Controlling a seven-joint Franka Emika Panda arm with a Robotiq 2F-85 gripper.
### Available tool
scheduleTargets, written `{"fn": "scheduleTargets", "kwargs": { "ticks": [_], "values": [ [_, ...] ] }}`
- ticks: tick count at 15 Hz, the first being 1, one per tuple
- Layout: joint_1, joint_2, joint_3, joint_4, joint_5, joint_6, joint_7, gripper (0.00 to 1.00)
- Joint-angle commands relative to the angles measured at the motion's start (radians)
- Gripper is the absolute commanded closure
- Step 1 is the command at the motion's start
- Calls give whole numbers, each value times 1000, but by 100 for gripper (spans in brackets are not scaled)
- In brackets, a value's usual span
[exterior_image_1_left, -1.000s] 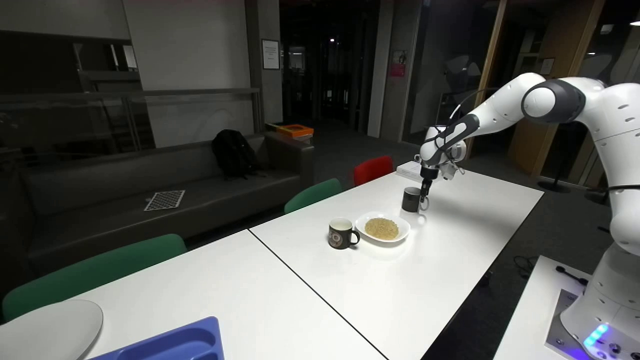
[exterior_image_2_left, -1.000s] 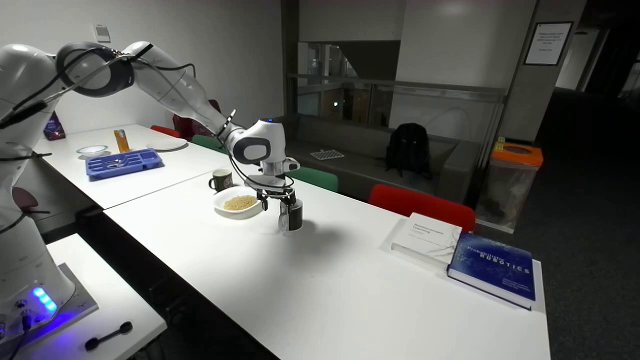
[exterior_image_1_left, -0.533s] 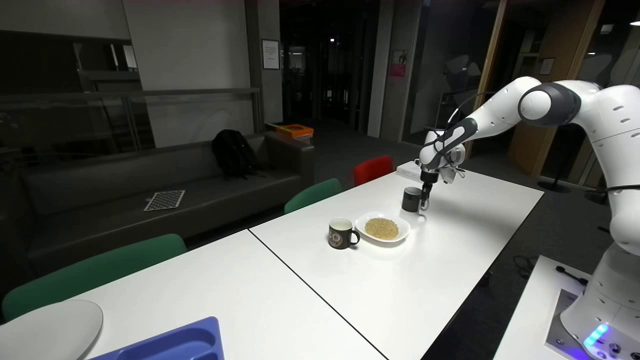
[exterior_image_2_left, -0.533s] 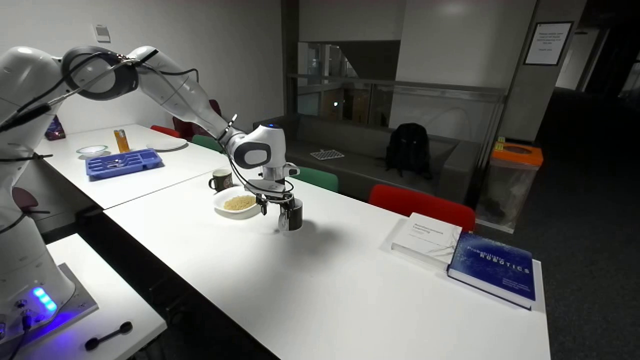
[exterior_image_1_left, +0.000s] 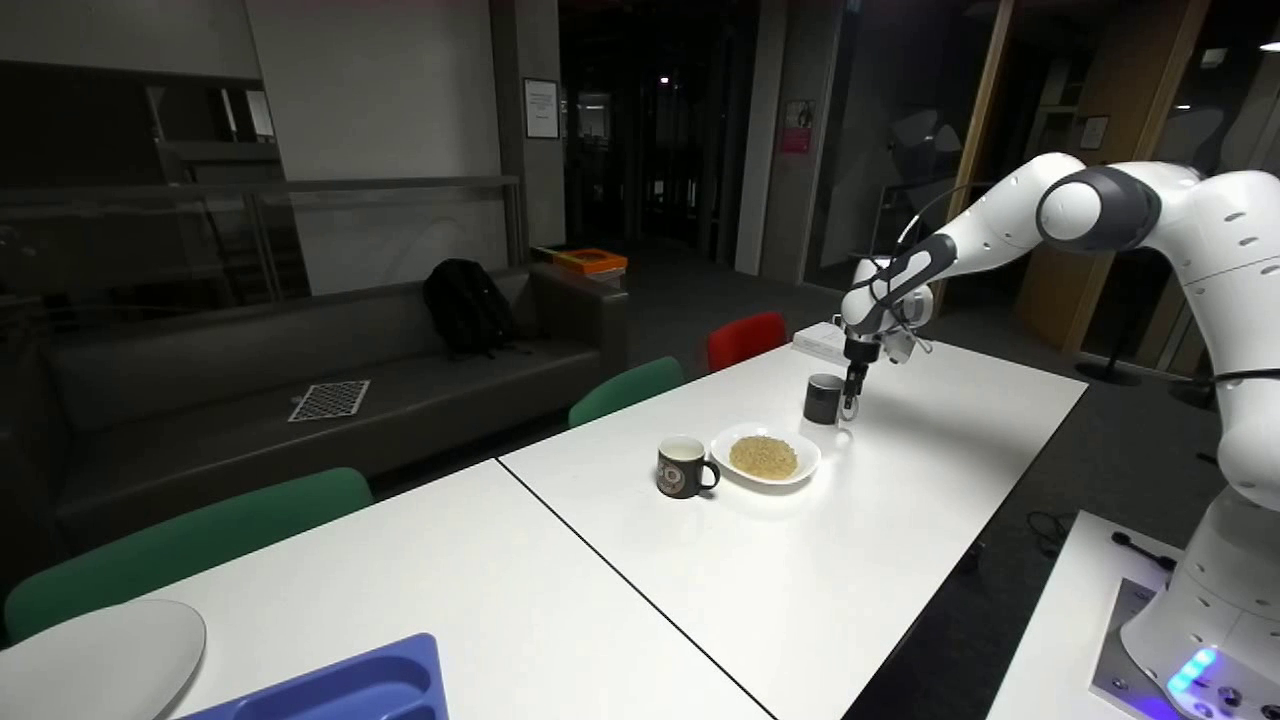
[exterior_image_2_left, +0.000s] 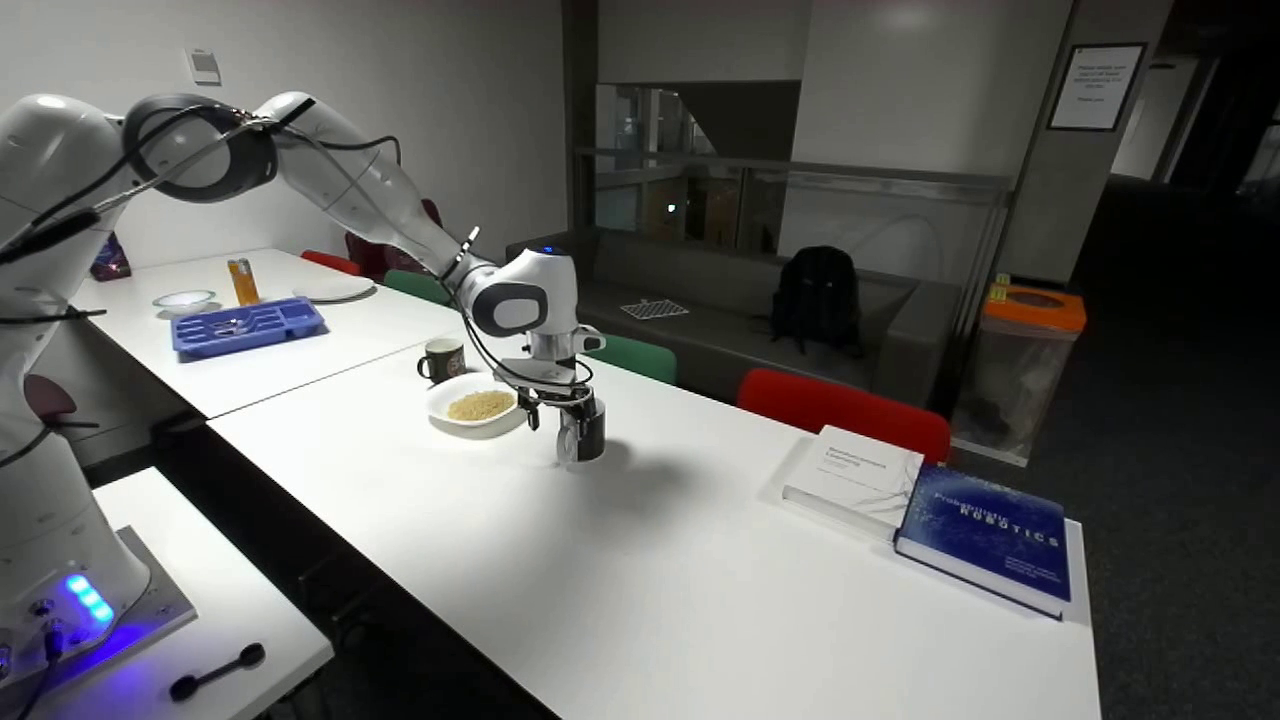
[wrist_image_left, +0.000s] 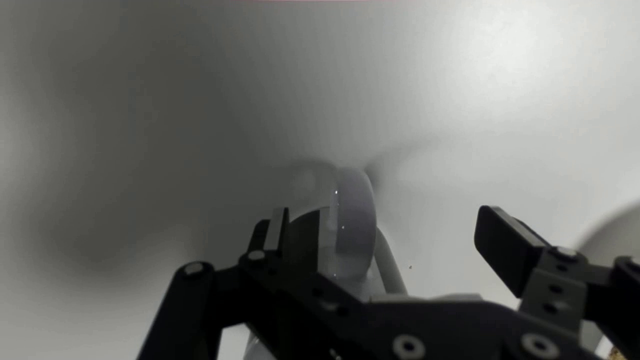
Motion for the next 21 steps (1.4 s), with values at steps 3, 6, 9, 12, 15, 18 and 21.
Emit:
{"fn": "scheduleTargets", "kwargs": {
  "ticks": [3, 6, 9, 12, 15, 18, 21],
  "values": [
    [-20, 9, 10, 58, -12, -51, 2, 0],
    [-19, 13, 9, 70, -11, -63, 5, 0],
    [-19, 15, 10, 74, -12, -66, 2, 33],
    [-17, 15, 9, 71, -15, -64, 3, 43],
    [-16, 18, 10, 71, -16, -62, 1, 45],
    [-16, 24, 13, 75, -16, -61, -2, 52],
    [-17, 39, 15, 90, -17, -71, -3, 83]
  ]
}}
